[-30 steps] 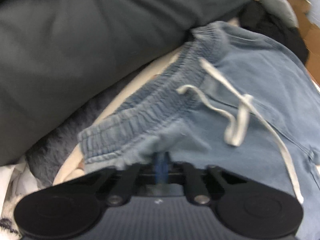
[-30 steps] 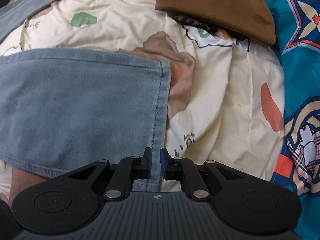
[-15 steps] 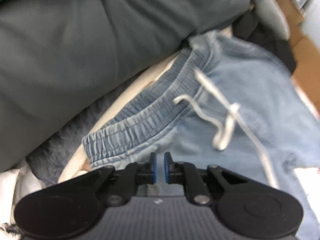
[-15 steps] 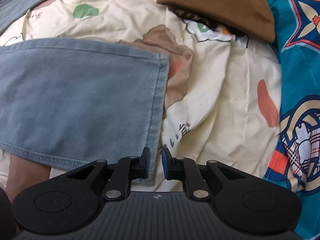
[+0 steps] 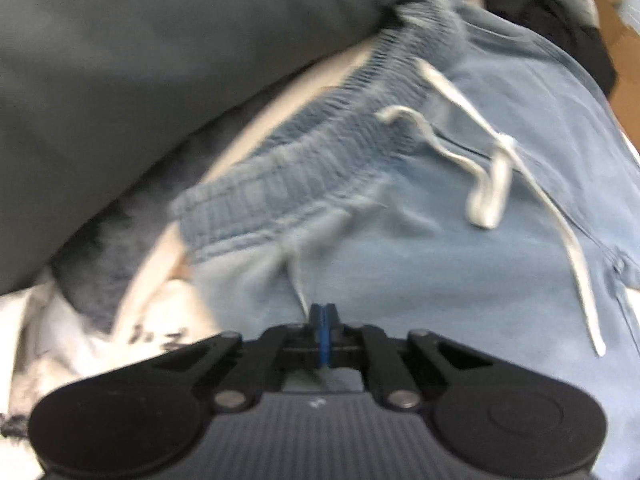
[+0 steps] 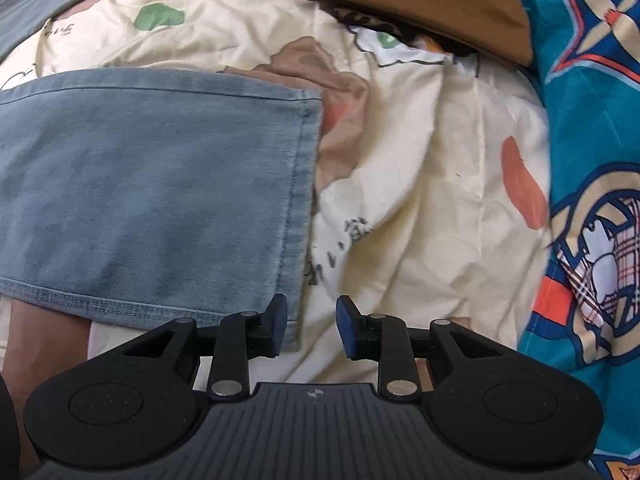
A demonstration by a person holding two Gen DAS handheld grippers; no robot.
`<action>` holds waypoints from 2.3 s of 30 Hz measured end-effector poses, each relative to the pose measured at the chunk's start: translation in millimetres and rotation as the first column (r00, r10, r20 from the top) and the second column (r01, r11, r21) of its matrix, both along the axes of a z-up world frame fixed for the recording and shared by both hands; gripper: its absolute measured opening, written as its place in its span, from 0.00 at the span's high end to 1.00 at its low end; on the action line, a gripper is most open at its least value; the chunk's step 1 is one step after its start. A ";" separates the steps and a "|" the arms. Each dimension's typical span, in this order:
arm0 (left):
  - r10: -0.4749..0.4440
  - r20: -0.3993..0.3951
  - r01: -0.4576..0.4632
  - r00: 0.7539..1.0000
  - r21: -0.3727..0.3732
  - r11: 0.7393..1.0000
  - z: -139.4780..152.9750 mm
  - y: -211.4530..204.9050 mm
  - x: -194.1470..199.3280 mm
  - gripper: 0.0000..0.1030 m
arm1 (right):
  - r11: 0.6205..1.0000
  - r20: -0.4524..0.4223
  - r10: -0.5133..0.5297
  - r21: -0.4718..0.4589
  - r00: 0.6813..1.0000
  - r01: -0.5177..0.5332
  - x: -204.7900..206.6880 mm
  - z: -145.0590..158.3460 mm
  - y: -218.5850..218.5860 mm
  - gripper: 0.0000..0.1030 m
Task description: Fold clothes
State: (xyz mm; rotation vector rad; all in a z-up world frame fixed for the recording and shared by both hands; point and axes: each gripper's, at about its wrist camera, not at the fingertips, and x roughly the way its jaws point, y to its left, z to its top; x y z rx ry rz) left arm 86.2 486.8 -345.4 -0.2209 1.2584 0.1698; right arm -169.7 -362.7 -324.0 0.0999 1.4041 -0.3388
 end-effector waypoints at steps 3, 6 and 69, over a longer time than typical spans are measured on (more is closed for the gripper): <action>-0.002 0.007 0.002 1.000 0.049 0.999 6.6 2.3 -2.7 0.97 | 1.000 -0.013 -0.020 -0.005 1.000 0.020 -8.9 -3.3 -3.8 0.67; 0.024 0.006 -0.025 1.000 0.092 0.995 16.7 5.4 -2.7 0.98 | 0.999 -0.028 -0.035 -0.005 0.999 0.035 -18.0 -8.4 -5.4 0.67; -0.074 -0.113 0.072 0.991 -0.022 0.997 44.4 -131.3 -42.2 0.45 | 0.499 0.082 -0.764 0.704 0.640 0.505 -83.4 -79.5 -49.7 0.59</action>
